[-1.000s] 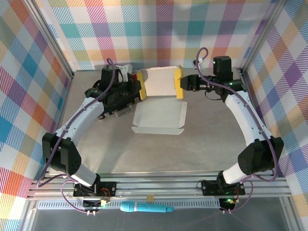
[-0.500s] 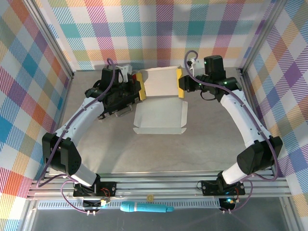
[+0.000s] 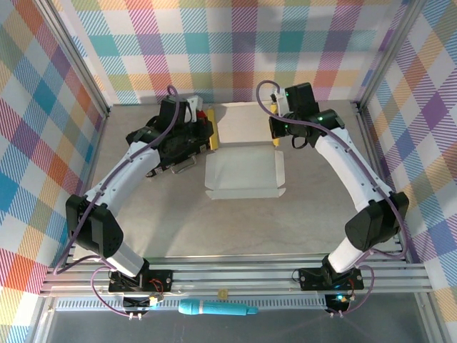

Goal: Fold the paper box

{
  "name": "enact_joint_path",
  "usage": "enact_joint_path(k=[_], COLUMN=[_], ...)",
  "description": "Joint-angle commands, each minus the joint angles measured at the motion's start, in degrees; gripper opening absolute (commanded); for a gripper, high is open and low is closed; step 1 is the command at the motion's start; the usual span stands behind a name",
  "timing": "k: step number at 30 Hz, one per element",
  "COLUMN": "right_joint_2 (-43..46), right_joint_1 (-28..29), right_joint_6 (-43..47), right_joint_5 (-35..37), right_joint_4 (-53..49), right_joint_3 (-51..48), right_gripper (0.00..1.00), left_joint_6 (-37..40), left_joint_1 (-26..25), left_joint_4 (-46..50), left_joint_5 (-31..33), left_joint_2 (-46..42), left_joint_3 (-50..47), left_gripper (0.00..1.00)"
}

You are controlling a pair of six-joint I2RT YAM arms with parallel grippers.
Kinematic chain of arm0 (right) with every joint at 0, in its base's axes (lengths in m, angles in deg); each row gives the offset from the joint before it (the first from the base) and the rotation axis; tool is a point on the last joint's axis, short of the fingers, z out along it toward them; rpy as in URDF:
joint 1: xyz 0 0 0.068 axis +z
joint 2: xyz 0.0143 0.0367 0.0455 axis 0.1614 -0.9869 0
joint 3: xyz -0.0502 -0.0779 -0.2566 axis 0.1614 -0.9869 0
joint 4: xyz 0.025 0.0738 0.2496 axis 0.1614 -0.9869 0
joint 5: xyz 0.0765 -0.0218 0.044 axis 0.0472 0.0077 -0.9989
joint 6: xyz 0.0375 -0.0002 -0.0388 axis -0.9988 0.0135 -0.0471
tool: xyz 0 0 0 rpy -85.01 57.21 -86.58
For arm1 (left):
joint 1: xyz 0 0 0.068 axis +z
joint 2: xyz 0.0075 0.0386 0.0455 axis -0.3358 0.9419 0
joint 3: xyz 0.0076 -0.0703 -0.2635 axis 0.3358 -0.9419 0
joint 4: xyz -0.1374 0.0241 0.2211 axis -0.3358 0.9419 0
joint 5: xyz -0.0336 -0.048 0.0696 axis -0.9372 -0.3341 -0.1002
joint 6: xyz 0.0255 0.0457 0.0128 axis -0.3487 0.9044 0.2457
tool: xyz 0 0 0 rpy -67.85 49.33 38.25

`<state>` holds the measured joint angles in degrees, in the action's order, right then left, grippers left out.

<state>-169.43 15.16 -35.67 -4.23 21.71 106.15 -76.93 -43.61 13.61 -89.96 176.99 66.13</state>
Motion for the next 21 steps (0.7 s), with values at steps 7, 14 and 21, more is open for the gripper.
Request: enact_joint_path(k=[7, 14, 21], right_joint_2=[-2.6, -5.6, -9.5], right_joint_1=[2.6, 4.4, 6.6], right_joint_6=[-0.1, -1.0, -3.6], right_joint_5=[3.8, 9.8, 19.5], right_joint_4=[-1.9, -5.8, -12.3], right_joint_3=[2.3, 6.2, 11.4], right_gripper=[0.00, 0.00, 0.00], left_joint_6=[-0.3, -0.9, -2.4], left_joint_1=[-2.8, -4.4, -8.6], left_joint_4=[-0.1, 5.6, 16.9], left_joint_5=[-1.6, 5.6, 22.2], left_joint_2=[0.1, 1.7, 5.7], left_joint_3=[2.7, 6.1, 12.6], left_gripper=[0.00, 0.00, 0.00])
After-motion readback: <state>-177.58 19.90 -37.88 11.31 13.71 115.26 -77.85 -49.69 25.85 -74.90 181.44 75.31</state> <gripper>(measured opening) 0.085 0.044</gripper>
